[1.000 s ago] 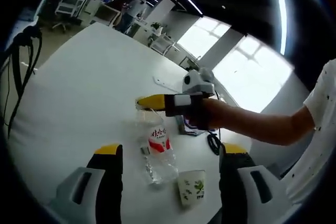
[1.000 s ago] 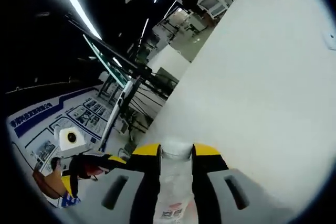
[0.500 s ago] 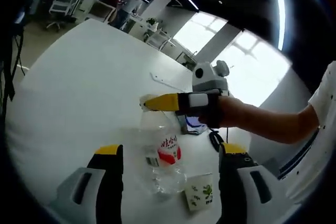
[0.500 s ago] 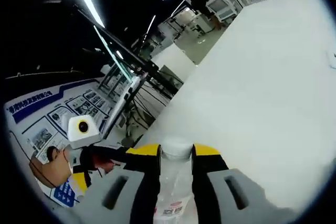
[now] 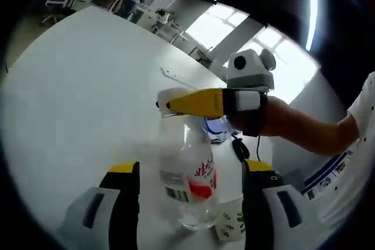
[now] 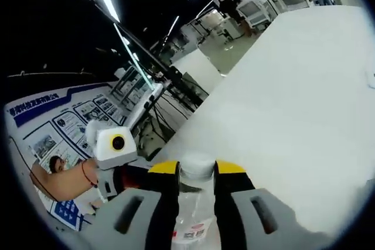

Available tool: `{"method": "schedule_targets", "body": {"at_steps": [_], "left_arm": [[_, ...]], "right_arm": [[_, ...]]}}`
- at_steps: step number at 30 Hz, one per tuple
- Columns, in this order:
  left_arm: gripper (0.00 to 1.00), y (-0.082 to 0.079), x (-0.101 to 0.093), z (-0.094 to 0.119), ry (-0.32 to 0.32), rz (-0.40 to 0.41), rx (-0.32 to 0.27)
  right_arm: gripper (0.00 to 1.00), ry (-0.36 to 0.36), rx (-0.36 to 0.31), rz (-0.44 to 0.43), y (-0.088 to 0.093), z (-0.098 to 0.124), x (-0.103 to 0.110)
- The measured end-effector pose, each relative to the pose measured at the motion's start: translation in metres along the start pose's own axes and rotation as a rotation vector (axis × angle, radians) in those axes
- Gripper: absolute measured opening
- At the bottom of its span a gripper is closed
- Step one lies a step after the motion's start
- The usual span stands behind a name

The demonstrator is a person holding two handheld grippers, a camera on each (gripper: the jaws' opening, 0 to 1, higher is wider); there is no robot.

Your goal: Arrange the tabletop items into an orderly group along one side of the table until the central work area is clear of visible clutter.

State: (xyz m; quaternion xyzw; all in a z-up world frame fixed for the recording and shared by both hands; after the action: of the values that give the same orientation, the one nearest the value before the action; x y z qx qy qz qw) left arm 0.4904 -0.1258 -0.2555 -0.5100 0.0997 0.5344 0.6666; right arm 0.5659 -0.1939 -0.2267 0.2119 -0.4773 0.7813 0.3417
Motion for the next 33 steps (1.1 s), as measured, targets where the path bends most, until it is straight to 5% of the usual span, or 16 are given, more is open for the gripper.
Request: {"method": "schedule_targets", "body": {"at_steps": [8, 13, 33], "left_arm": [[0.61, 0.002, 0.002, -0.013, 0.066, -0.009, 0.030], [0.43, 0.005, 0.001, -0.014, 0.084, -0.036, 0.047], [0.41, -0.011, -0.010, -0.022, 0.108, -0.142, 0.072]], "right_arm": [[0.20, 0.004, -0.002, 0.017, 0.000, 0.003, 0.005], [0.20, 0.010, -0.006, 0.021, 0.000, 0.004, 0.006], [0.19, 0.061, -0.055, 0.071, -0.004, 0.029, 0.024]]}}
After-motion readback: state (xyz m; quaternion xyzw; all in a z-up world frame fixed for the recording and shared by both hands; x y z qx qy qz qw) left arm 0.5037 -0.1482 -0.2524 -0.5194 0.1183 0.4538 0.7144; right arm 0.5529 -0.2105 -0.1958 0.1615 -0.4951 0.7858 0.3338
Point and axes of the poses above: the point that each gripper's makers call its tool centre point, and the gripper's own axes: z roughly backward along the fingers, x roughly to its left, y roughly out of its underside, the point moved 6 cm from there along z, roughly backward along the fingers, and after that the axes turned 6 degrees about x, right-handed, at the moved point
